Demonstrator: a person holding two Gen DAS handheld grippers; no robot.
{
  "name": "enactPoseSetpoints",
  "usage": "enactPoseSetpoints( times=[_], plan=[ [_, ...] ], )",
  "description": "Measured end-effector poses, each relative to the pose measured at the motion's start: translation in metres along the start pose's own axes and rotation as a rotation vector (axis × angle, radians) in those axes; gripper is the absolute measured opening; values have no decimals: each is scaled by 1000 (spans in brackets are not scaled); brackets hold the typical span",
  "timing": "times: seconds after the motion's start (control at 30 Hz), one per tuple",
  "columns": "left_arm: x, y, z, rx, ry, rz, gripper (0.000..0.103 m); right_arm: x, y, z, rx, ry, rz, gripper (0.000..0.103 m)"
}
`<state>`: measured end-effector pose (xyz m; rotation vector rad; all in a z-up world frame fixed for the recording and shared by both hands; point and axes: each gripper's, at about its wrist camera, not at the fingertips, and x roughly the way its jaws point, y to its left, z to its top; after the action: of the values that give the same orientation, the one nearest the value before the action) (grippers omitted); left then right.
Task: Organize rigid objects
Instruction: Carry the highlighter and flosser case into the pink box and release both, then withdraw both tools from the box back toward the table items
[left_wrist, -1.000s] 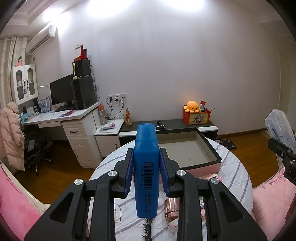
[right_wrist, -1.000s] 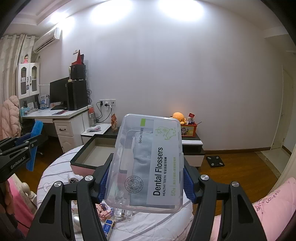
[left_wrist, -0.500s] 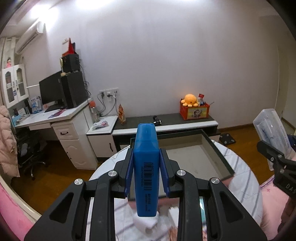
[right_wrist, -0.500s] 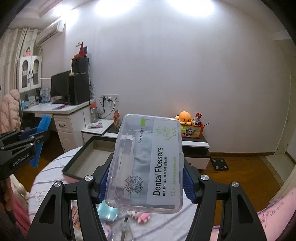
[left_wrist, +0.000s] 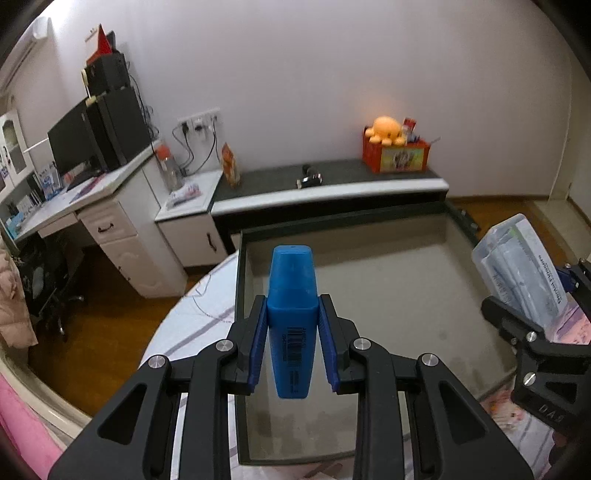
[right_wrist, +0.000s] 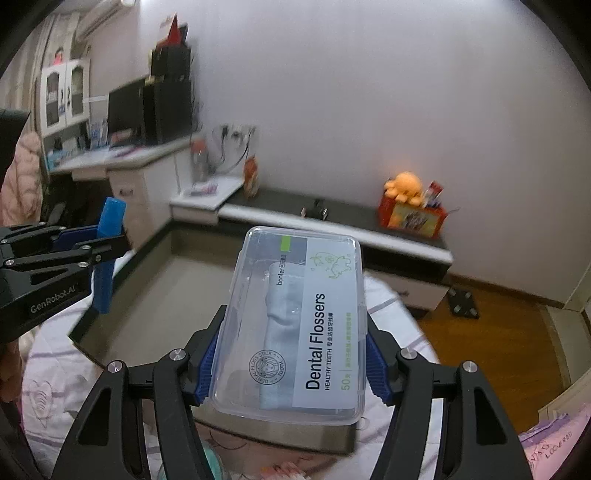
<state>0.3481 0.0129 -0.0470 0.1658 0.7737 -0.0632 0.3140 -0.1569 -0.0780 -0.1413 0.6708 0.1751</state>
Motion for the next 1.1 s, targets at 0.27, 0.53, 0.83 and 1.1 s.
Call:
enactPoseSetpoints(
  times=[0.27, 0.53, 0.83, 1.1],
  plan=[
    [29, 6, -7, -26, 97, 1, 92, 42, 6, -7, -11, 100, 56, 67],
    [35, 4, -12, -20, 94, 21, 102, 52, 2, -7, 7, 148, 20, 84],
    [38, 1, -14, -4, 115, 21, 102, 58, 4, -4, -3, 175, 11, 84],
    [11, 3, -13, -8, 69, 25, 102, 37, 0, 2, 12, 143, -12, 84]
  ],
)
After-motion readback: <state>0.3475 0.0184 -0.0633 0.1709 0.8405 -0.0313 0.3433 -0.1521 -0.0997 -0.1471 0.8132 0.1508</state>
